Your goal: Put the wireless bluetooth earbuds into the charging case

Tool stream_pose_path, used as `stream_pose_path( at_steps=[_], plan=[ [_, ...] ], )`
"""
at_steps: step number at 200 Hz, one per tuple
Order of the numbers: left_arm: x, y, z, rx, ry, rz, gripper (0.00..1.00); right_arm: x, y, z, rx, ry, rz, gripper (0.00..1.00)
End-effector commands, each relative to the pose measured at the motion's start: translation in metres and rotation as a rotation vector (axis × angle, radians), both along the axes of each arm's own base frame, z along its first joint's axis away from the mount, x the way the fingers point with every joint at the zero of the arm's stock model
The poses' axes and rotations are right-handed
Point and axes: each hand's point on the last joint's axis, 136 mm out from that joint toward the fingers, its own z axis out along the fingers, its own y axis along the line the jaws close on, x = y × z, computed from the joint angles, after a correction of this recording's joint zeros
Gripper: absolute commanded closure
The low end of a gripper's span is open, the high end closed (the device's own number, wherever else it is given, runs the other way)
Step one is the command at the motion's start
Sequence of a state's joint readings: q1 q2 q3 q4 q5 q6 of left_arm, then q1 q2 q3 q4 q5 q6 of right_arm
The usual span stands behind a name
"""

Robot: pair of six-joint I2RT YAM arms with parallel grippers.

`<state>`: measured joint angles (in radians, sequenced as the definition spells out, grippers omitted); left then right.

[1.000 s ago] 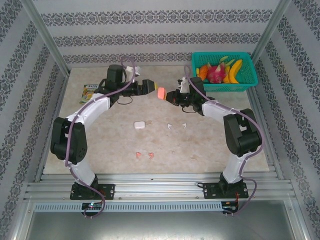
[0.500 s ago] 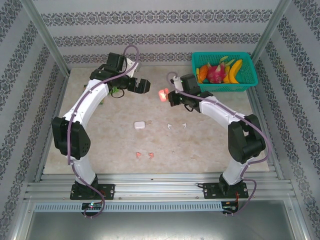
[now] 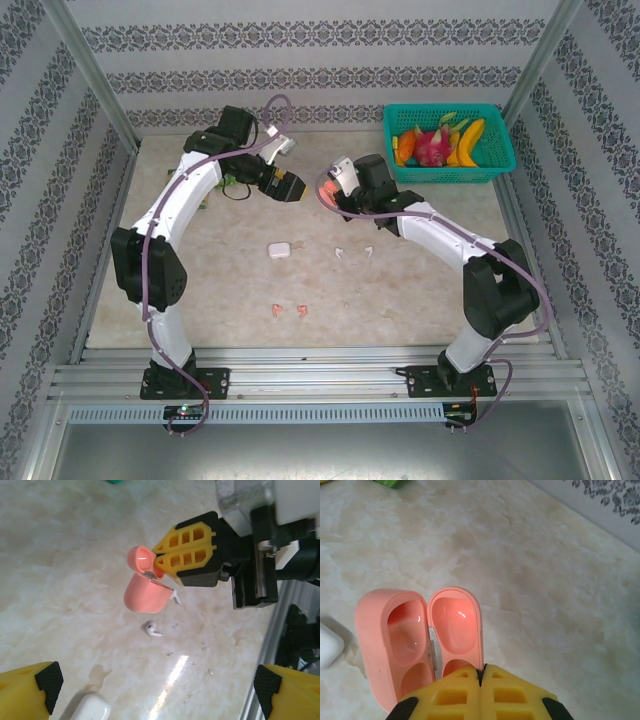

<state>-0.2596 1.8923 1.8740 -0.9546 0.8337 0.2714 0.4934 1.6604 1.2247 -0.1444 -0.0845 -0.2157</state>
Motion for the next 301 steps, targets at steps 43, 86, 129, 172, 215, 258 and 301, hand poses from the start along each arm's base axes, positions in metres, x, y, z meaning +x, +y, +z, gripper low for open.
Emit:
stream_pose_path(
  at_steps=[43, 86, 129, 172, 215, 258, 301],
  plan=[
    [-0.017, -0.013, -0.006, -0.103, 0.128, -0.136, 0.06, -0.029, 0.011, 0.029, 0.063, -0.069, 0.147, 1.0],
    [-0.019, -0.025, -0.014, -0.097, 0.153, -0.171, 0.13, -0.035, 0.022, 0.035, 0.06, -0.084, 0.178, 1.0],
    [-0.023, -0.037, -0.028, -0.073, 0.187, -0.207, 0.27, -0.04, 0.032, 0.037, 0.045, -0.093, 0.202, 1.0],
    [-0.028, -0.041, -0.032, -0.07, 0.205, -0.225, 0.39, -0.043, 0.034, 0.037, 0.041, -0.092, 0.217, 1.0],
    [-0.034, -0.041, -0.033, -0.077, 0.219, -0.243, 0.48, -0.044, 0.032, 0.038, 0.026, -0.096, 0.22, 1.0],
    [-0.039, -0.044, -0.034, -0.096, 0.239, -0.258, 0.55, -0.044, 0.031, 0.04, 0.025, -0.1, 0.222, 1.0],
    [-0.045, -0.046, -0.035, -0.1, 0.253, -0.274, 0.58, -0.045, 0.031, 0.042, 0.033, -0.101, 0.227, 1.0]
  ],
)
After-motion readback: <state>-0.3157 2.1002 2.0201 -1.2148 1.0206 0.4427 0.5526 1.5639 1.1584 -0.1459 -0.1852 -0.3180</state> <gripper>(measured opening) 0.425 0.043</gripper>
